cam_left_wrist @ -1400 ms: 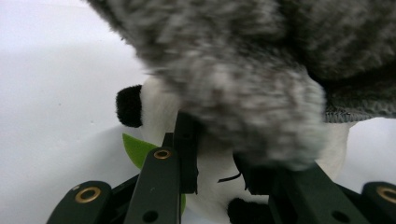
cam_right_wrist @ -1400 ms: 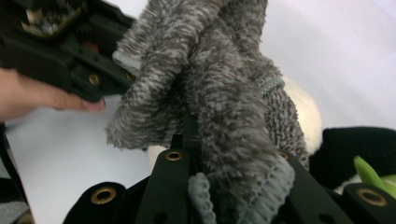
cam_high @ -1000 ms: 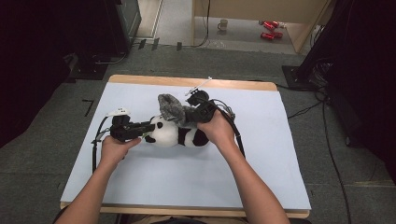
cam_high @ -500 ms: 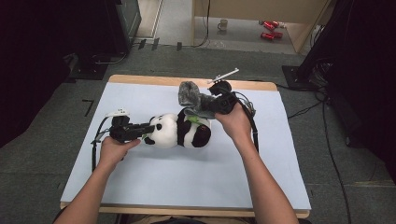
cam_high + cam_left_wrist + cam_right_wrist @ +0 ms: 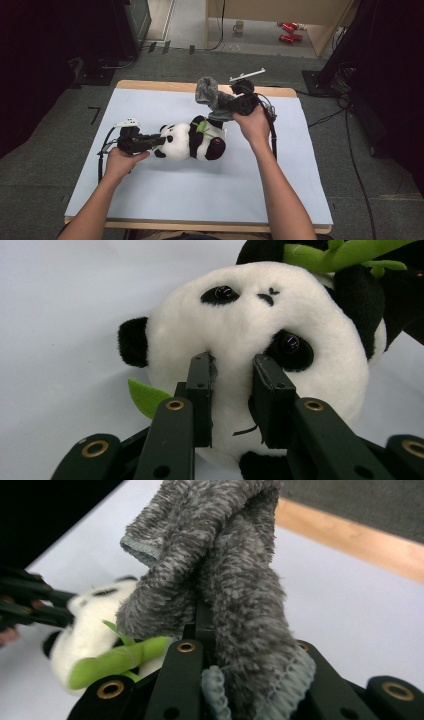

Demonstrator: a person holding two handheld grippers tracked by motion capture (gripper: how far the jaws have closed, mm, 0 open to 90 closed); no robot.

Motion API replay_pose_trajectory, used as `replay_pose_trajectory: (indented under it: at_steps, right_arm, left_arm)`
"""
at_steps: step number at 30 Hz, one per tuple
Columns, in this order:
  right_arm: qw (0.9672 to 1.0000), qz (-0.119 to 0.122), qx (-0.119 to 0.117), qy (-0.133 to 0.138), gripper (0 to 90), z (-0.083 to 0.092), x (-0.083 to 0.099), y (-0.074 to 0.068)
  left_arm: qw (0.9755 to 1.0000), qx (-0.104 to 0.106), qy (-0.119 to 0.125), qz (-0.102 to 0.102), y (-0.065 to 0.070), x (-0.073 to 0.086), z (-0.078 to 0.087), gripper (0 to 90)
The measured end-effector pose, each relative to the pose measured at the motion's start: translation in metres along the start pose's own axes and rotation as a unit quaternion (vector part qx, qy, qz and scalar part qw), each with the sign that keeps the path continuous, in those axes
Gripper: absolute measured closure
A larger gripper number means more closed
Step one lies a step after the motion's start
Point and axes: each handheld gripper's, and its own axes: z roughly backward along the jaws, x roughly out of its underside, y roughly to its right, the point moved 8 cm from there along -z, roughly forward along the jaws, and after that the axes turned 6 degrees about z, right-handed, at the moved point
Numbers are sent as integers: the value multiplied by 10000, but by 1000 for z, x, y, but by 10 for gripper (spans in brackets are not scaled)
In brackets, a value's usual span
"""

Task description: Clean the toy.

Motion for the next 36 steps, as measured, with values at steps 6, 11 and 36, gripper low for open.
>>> replay_pose_trajectory:
  at_steps: [6,11,36]
  right_arm:
    - [9995,-141,-29,-290,797,-28,26,5]
    - [9989,-154,147,-429,797,-26,36,16]
    - [9938,-690,644,-585,798,5,71,65]
  left_arm:
    - [10000,-8,50,40,1,0,-1,721]
    - [10000,6,71,49,0,-1,-1,721]
    - [9999,27,16,99,1,1,0,719]
